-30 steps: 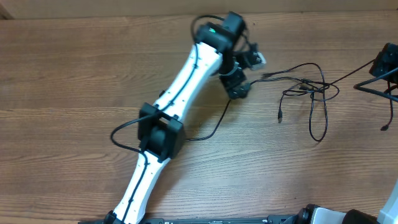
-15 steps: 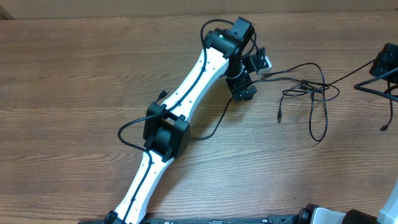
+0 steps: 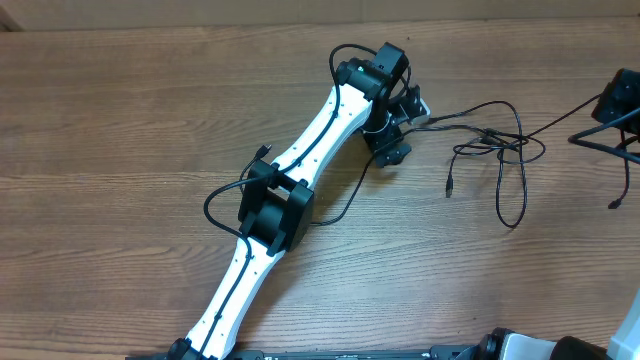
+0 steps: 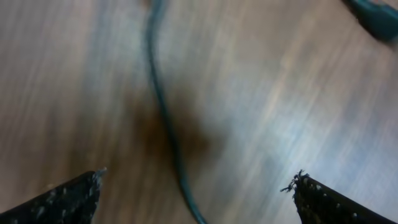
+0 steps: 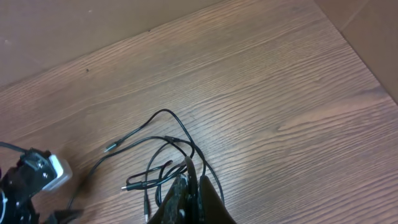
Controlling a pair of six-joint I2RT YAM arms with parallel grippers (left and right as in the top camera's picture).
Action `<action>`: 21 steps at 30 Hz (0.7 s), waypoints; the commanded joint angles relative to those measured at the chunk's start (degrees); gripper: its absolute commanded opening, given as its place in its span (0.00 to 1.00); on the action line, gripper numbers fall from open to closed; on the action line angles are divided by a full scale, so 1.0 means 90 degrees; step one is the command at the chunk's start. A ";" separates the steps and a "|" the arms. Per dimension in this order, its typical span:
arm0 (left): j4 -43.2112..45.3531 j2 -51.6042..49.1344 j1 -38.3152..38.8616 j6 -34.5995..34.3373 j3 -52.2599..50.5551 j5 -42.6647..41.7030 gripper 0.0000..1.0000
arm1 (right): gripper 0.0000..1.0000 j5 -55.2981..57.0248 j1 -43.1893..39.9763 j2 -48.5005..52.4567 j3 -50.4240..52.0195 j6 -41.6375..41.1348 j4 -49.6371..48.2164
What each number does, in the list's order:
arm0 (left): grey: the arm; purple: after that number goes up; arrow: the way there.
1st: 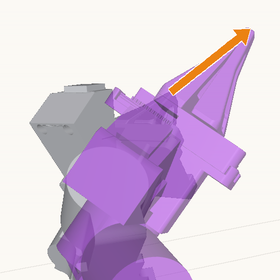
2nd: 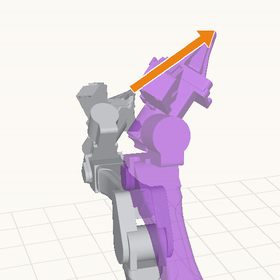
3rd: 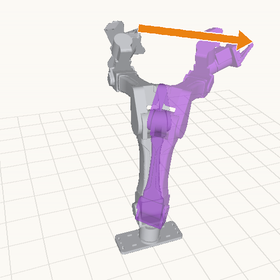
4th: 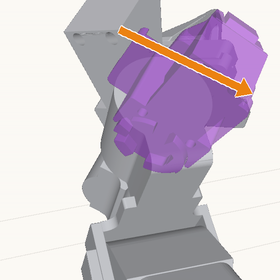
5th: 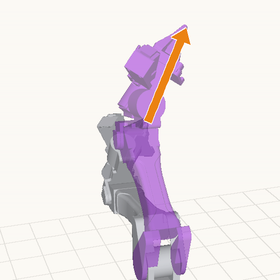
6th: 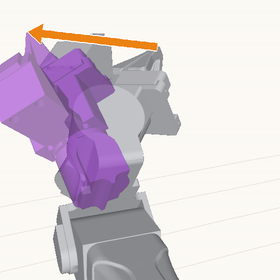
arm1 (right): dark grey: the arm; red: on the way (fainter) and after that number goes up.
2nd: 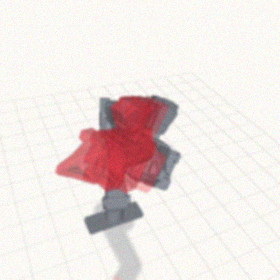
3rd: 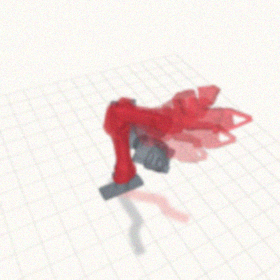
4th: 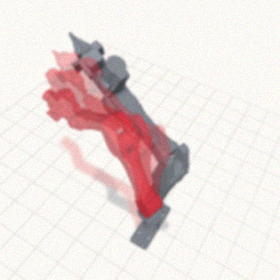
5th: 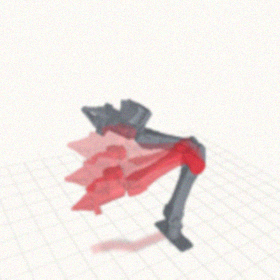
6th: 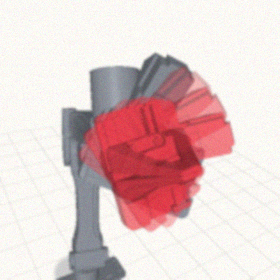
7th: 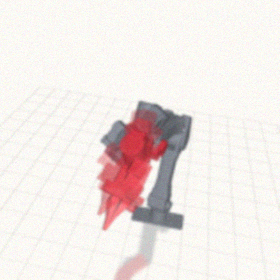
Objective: Untangle cables
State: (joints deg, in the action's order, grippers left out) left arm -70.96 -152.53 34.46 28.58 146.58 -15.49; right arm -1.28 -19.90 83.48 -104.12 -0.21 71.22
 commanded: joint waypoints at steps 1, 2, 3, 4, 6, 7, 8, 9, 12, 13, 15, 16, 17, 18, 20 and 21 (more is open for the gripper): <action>0.0233 -0.0002 -0.0034 -0.0763 -0.0342 0.0629 1.00 | 0.04 -0.0041 -0.0046 0.0061 0.0034 0.0027 -0.0019; 0.0284 -0.0002 -0.0034 -0.0806 -0.0452 0.0670 1.00 | 0.04 -0.0041 -0.0046 0.0061 0.0032 0.0027 -0.0015; 0.0311 -0.0002 -0.0034 -0.0831 -0.0539 0.0675 1.00 | 0.04 -0.0041 -0.0046 0.0061 0.0032 0.0027 -0.0015; 0.0321 -0.0002 -0.0034 -0.0845 -0.0624 0.0675 1.00 | 0.04 -0.0041 -0.0046 0.0061 0.0034 0.0027 -0.0017; 0.0325 -0.0002 -0.0034 -0.0908 -0.0765 0.0806 0.98 | 0.04 -0.0041 -0.0046 0.0061 0.0032 0.0027 -0.0019; 0.0323 -0.0002 -0.0034 -0.0952 -0.0809 0.0889 0.94 | 0.04 -0.0041 -0.0046 0.0061 0.0034 0.0029 -0.0017; 0.0325 -0.0002 -0.0034 -0.1005 -0.0852 0.0959 0.90 | 0.04 -0.0041 -0.0046 0.0061 0.0032 0.0027 -0.0019; 0.0318 -0.0002 -0.0034 -0.1018 -0.0869 0.0979 0.77 | 0.04 -0.0041 -0.0046 0.0061 0.0034 0.0027 -0.0017; 0.0321 -0.0002 -0.0032 -0.1180 -0.0882 0.0930 0.04 | 0.04 -0.0041 -0.0046 0.0061 0.0034 0.0029 -0.0017; 0.0318 -0.0002 -0.0024 -0.1243 -0.0882 0.0923 0.04 | 0.04 -0.0041 -0.0046 0.0061 0.0034 0.0029 -0.0017; 0.0272 -0.0002 0.0000 -0.1277 -0.0884 0.0882 0.04 | 0.04 -0.0041 -0.0046 0.0061 0.0032 0.0027 -0.0017; 0.0248 -0.0002 0.0015 -0.1275 -0.0884 0.0886 0.04 | 0.04 -0.0041 -0.0046 0.0061 0.0034 0.0027 -0.0017; 0.0223 -0.0002 0.0032 -0.1275 -0.0884 0.0889 0.04 | 0.04 -0.0041 -0.0046 0.0061 0.0032 0.0027 -0.0017; 0.0204 -0.0002 0.0046 -0.1275 -0.0879 0.0891 0.04 | 0.04 -0.0041 -0.0046 0.0061 0.0034 0.0029 -0.0017; 0.0095 0.0032 0.0056 -0.1282 -0.0823 0.0913 0.04 | 0.04 -0.0039 -0.0046 0.0061 0.0034 0.0029 -0.0022; 0.0005 0.0053 0.0056 -0.1367 -0.0746 0.0930 0.04 | 0.04 -0.0039 -0.0046 0.0061 0.0034 0.0029 -0.0022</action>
State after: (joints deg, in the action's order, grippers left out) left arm -68.82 -152.16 34.33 18.31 140.49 -7.44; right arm -1.32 -19.90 84.03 -104.12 -0.16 71.42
